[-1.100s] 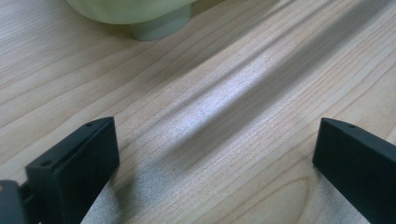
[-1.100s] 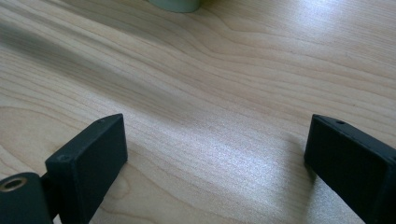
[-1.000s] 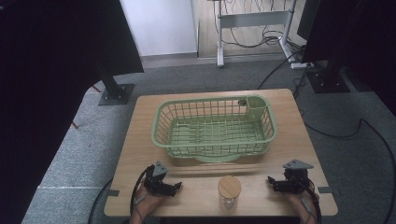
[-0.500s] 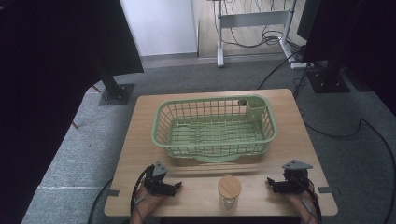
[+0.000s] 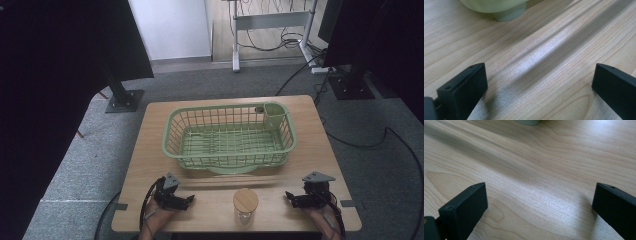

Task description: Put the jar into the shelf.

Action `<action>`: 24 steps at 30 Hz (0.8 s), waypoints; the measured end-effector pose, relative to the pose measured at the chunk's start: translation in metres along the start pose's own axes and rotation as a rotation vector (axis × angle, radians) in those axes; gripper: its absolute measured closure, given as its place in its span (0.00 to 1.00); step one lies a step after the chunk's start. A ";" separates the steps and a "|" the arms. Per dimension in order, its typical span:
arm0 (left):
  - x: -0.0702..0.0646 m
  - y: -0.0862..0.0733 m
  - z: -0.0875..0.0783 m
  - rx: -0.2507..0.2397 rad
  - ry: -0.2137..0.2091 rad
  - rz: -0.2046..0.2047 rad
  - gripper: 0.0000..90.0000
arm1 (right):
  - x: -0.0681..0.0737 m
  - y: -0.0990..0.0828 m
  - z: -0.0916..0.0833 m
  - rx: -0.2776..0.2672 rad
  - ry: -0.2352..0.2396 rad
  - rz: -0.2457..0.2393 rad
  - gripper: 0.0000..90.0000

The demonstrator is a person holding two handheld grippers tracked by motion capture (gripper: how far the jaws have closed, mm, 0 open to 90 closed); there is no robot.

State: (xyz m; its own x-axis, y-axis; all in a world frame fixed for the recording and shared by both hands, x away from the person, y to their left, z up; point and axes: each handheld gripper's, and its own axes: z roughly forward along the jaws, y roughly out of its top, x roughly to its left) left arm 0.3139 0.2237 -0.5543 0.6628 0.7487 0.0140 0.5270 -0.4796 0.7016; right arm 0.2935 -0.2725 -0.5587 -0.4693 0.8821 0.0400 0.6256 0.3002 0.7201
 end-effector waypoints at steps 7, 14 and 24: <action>0.000 0.000 0.000 0.000 0.000 0.000 0.00 | 0.001 0.002 -0.003 -0.009 0.008 -0.004 0.00; 0.000 0.000 0.000 0.001 0.000 0.000 0.00 | 0.002 0.004 -0.007 -0.021 0.020 -0.015 0.00; 0.000 0.000 0.000 0.000 0.000 0.000 0.00 | 0.005 0.005 -0.012 -0.044 0.054 -0.037 0.00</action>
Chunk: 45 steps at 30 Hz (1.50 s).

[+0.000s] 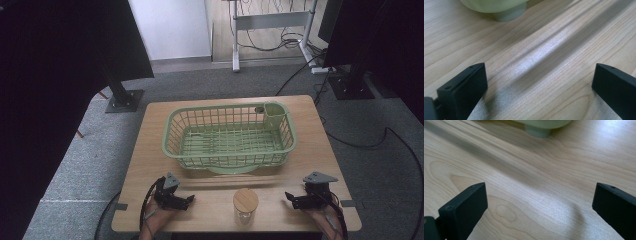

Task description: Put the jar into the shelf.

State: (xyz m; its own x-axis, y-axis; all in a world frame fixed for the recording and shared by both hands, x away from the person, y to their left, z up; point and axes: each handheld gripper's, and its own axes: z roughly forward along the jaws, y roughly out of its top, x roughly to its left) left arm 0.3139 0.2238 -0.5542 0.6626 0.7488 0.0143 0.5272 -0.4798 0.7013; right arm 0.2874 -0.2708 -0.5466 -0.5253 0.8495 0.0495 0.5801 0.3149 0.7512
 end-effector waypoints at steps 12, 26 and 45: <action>0.000 0.000 0.000 0.000 0.001 -0.001 0.00 | 0.005 0.003 -0.005 -0.028 0.077 -0.055 0.02; 0.000 0.000 0.000 0.000 0.002 -0.002 0.00 | 0.014 0.010 -0.012 -0.076 0.140 -0.115 0.03; 0.000 0.000 0.000 0.000 0.004 -0.003 0.00 | 0.043 0.024 -0.029 -0.134 0.232 -0.210 0.04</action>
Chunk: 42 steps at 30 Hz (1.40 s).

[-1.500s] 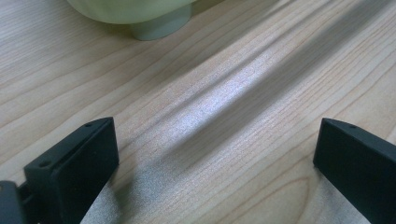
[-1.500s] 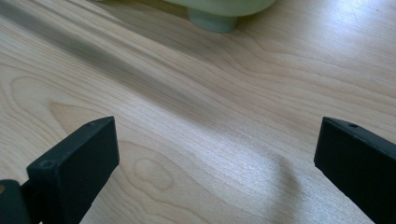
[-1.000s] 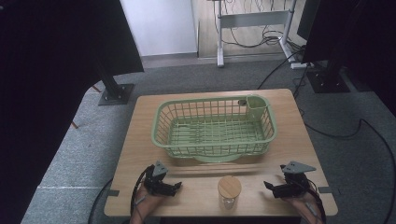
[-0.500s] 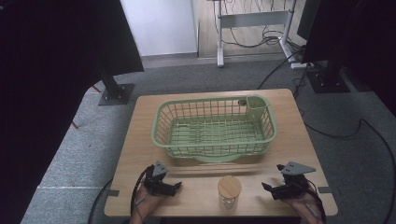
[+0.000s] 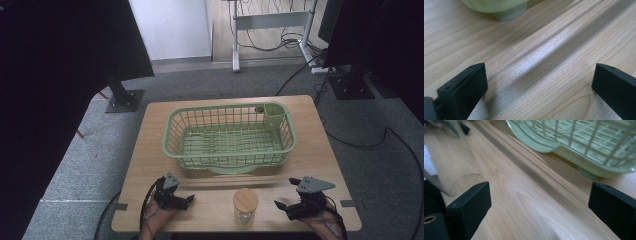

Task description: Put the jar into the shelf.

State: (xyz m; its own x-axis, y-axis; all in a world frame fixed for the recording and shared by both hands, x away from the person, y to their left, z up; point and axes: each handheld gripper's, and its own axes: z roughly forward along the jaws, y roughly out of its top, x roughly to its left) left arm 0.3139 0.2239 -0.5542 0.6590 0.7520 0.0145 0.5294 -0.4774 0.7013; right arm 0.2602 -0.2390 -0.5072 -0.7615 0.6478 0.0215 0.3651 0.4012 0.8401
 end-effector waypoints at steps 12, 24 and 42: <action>0.000 0.000 0.000 0.000 0.000 -0.001 0.00 | 0.016 0.014 -0.005 -0.035 0.069 -0.053 0.05; 0.000 0.000 0.000 0.000 0.001 -0.002 0.00 | 0.030 0.028 -0.007 -0.069 0.171 -0.110 0.05; 0.000 0.000 0.000 0.000 0.002 -0.002 0.00 | 0.046 0.048 0.002 -0.129 0.286 -0.174 0.05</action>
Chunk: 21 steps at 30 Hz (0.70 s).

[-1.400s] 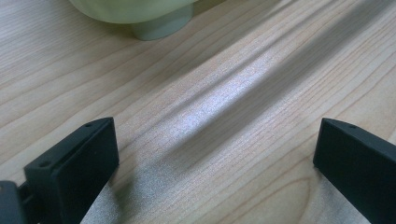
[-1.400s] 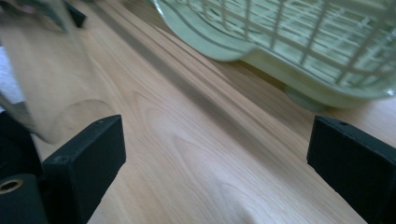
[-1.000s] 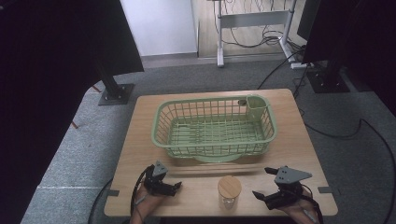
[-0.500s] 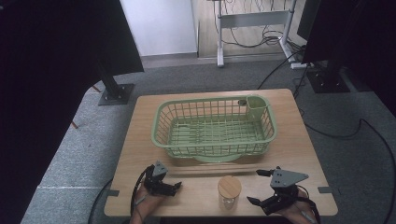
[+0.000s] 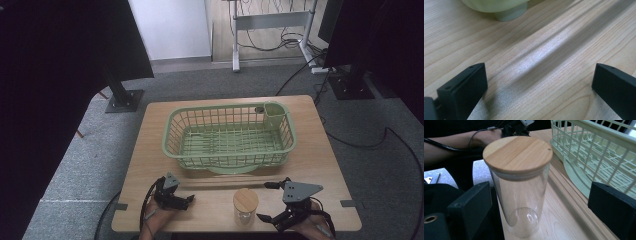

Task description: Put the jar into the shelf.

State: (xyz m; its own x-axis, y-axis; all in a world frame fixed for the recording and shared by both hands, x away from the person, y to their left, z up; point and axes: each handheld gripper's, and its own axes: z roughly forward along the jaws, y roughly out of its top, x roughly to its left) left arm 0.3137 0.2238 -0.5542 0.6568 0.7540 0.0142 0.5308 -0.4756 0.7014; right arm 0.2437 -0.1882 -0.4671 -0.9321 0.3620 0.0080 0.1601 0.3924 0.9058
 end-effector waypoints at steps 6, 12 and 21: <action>0.000 0.000 0.000 0.000 0.000 0.000 0.00 | 0.001 0.003 0.008 -0.002 0.035 -0.015 0.05; 0.000 0.000 0.000 0.000 0.001 -0.001 0.00 | 0.001 0.006 0.016 -0.008 0.059 -0.020 0.06; 0.000 0.000 0.000 0.000 0.001 -0.001 0.00 | 0.003 0.010 0.026 0.000 0.085 -0.033 0.11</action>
State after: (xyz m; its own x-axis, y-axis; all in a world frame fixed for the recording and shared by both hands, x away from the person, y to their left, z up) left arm 0.3136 0.2238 -0.5542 0.6559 0.7547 0.0142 0.5314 -0.4750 0.7015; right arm 0.2513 -0.1612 -0.4686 -0.9611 0.2758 0.0137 0.1285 0.4029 0.9062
